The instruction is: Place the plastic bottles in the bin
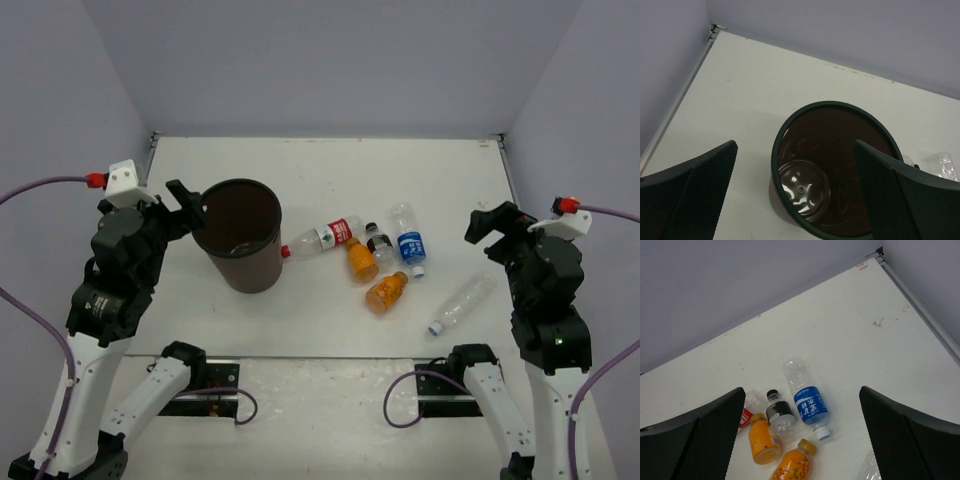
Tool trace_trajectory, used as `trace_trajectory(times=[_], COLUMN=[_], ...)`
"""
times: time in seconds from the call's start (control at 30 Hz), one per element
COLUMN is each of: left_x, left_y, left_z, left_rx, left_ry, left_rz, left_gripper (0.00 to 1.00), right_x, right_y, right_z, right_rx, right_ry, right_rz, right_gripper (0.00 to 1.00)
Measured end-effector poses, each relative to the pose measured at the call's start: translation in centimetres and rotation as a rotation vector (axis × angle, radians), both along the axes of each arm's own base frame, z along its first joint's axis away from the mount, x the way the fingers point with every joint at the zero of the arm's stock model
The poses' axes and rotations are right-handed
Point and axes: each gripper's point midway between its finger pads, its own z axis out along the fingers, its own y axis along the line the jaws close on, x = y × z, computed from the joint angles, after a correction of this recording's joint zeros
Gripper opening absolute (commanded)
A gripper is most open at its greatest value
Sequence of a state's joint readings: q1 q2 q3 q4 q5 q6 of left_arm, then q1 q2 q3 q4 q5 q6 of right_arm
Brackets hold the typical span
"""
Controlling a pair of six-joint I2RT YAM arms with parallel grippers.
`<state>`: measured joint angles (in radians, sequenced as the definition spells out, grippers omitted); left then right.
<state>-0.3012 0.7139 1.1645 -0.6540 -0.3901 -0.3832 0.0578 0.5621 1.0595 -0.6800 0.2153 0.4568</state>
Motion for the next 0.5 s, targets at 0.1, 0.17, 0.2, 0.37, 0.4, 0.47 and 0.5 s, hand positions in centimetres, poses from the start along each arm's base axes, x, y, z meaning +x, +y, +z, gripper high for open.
trace_trajectory(times=[0.1, 0.17, 0.2, 0.37, 0.4, 0.47, 0.5], left_x=[0.3, 0.4, 0.3, -0.1, 0.0, 0.3, 0.5], left_y=[-0.4, -0.6, -0.6, -0.6, -0.6, -0.9, -1.1], left_z=[-0.5, -0.8, -1.0, -1.7, -1.6, -1.7, -1.8], left_rx=[-0.003, -0.016, -0.021, -0.051, -0.055, -0.060, -0.061], left_ry=[0.018, 0.018, 0.017, 0.008, 0.004, 0.000, 0.002], left_rz=[-0.016, -0.020, -0.021, -0.013, -0.014, -0.022, -0.028], left_gripper=[1.00, 1.00, 1.00, 1.00, 1.00, 1.00, 1.00], right_x=[0.0, -0.2, -0.2, 1.2, 1.7, 3.2, 4.1], right_y=[0.6, 1.1, 1.3, 2.5, 2.8, 3.5, 3.9], right_z=[0.2, -0.3, -0.6, -2.5, -3.1, -4.8, -6.0], right_rx=[0.007, 0.014, 0.017, 0.054, 0.064, 0.082, 0.089], right_ry=[-0.036, -0.054, -0.060, -0.029, -0.008, 0.053, 0.099], right_rz=[0.032, 0.062, 0.075, 0.127, 0.136, 0.164, 0.183], right_gripper=[0.99, 0.99, 0.99, 0.99, 0.99, 0.99, 0.99])
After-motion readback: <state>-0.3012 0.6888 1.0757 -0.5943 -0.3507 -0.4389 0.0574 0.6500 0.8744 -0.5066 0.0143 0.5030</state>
